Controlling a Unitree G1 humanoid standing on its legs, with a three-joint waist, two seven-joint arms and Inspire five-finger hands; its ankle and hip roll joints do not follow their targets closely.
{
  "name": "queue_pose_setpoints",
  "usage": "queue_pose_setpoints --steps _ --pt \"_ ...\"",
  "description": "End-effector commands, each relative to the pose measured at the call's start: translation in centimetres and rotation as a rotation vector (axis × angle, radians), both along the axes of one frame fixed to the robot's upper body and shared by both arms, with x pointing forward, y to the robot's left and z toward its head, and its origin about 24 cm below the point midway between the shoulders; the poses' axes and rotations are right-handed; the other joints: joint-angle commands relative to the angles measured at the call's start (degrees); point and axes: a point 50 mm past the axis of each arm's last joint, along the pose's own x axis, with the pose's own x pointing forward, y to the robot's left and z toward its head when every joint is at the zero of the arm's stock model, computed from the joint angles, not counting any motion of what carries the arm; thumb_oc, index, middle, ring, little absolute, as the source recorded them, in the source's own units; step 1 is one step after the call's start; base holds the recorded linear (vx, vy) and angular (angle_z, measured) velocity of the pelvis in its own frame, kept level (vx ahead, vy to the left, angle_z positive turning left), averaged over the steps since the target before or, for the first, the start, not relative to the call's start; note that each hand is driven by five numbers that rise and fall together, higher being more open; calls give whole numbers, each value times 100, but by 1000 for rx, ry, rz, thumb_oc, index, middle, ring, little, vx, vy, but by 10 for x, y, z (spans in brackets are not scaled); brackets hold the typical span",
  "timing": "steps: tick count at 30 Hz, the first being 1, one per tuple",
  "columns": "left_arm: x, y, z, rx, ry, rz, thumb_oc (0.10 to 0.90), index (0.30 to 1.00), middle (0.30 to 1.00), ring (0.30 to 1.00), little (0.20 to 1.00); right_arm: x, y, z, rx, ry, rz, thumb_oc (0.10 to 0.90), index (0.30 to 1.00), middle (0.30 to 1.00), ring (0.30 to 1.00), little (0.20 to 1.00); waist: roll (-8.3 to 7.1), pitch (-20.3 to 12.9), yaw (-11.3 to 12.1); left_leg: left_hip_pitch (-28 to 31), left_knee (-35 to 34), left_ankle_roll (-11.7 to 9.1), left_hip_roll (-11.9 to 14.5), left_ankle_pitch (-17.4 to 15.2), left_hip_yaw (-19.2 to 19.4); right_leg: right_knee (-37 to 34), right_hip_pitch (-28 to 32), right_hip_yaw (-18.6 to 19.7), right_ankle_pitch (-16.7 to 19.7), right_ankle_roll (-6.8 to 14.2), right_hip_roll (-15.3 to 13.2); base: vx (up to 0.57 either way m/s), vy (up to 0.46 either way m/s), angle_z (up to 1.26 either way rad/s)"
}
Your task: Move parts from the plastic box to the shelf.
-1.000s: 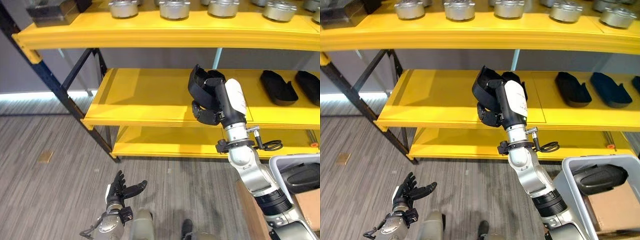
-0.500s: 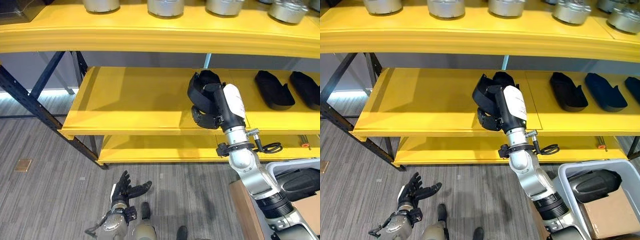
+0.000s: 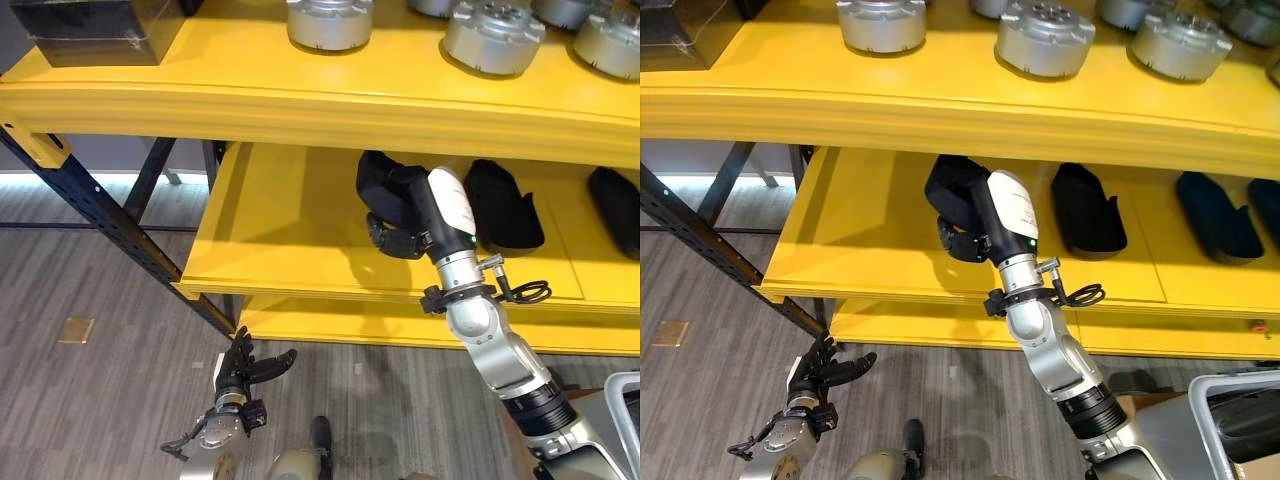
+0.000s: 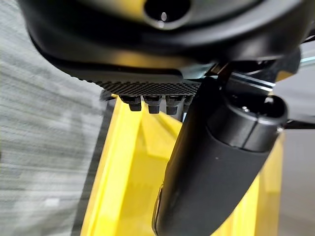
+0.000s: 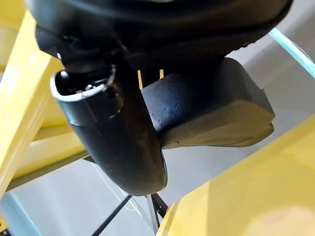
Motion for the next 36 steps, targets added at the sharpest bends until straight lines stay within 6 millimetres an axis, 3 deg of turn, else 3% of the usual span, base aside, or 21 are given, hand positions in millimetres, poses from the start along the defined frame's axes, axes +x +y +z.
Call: queue_pose_setpoints --steps 1,4,7,10,14,16,21,22,25,28,32,36 --pt "8 3 29 75 -160 -63 900 1000 1000 1000 1000 -11 21 77 32 -390 98 400 300 300 300 300 -2 -467 68 -3 150 -441 421 -302 -208 -39 161 -207 1094 253 -241 125 137 9" --pt "11 1 30 80 -160 -91 900 1000 1000 1000 1000 -8 19 80 8 -397 81 400 300 300 300 300 -41 -445 105 36 135 -471 448 -265 -241 -481 199 -483 1192 215 -464 35 -17 4" --pt "17 0 34 92 -179 -125 900 1000 1000 1000 1000 -4 8 85 -10 -417 25 400 300 300 300 300 -111 -422 145 -227 412 -642 624 -334 -411 -1382 157 -482 1630 344 -833 -26 -181 42" --pt "18 2 34 103 -181 -124 900 1000 1000 1000 1000 -2 3 87 -19 -420 -1 400 300 300 300 300 -200 -397 157 -389 738 -767 736 -447 -457 -1911 245 -569 2100 508 -1020 2 -134 46" --pt "17 2 30 83 -171 -101 900 1000 1000 1000 1000 2 -2 84 -64 -401 -24 400 300 300 300 300 -395 -457 250 -534 1068 -923 770 -545 -476 -2327 555 -638 2066 639 -971 15 -159 10" --pt "15 3 29 78 -167 -88 900 1000 1000 1000 1000 2 0 85 -71 -403 -19 400 300 300 300 300 -388 -494 281 -525 1088 -945 812 -550 -453 -2383 600 -688 2047 652 -939 12 -134 -10" --pt "9 2 26 47 -163 -75 900 1000 1000 1000 1000 7 8 90 -121 -406 7 400 300 300 300 300 -240 -615 344 -490 1075 -1073 1080 -473 -495 -2407 689 -708 1468 535 -692 -14 -150 -22" --pt "8 3 25 39 -162 -77 900 1000 1000 1000 1000 8 11 94 -139 -415 24 400 300 300 300 300 -180 -617 338 -466 1113 -1150 1241 -448 -545 -2334 694 -697 1056 429 -542 -34 -226 -19" --pt "7 3 27 26 -173 -78 900 1000 1000 1000 1000 12 13 104 -177 -434 39 400 300 300 300 300 -89 -581 355 -383 1200 -1245 1456 -444 -579 -2127 649 -679 582 301 -379 -30 -178 -2" --pt "6 5 29 14 -185 -75 900 1000 1000 1000 1000 16 13 117 -210 -461 30 400 300 300 300 300 -37 -505 371 -385 1374 -1302 1575 -478 -593 -1856 561 -644 384 249 -309 -50 -118 -17" --pt "9 7 34 -8 -219 -70 900 1000 1000 1000 1000 26 9 162 -271 -545 -21 400 300 300 300 300 102 -164 386 -619 2240 -1367 1802 -777 -674 -605 -89 -433 -128 114 -263 -149 -137 -19" --pt "13 5 37 -15 -230 -86 900 1000 1000 1000 1000 27 11 184 -303 -590 -42 400 300 300 300 300 173 6 407 -862 2886 -1339 1857 -1143 -761 180 -523 -244 -445 74 -338 -80 -36 -3"
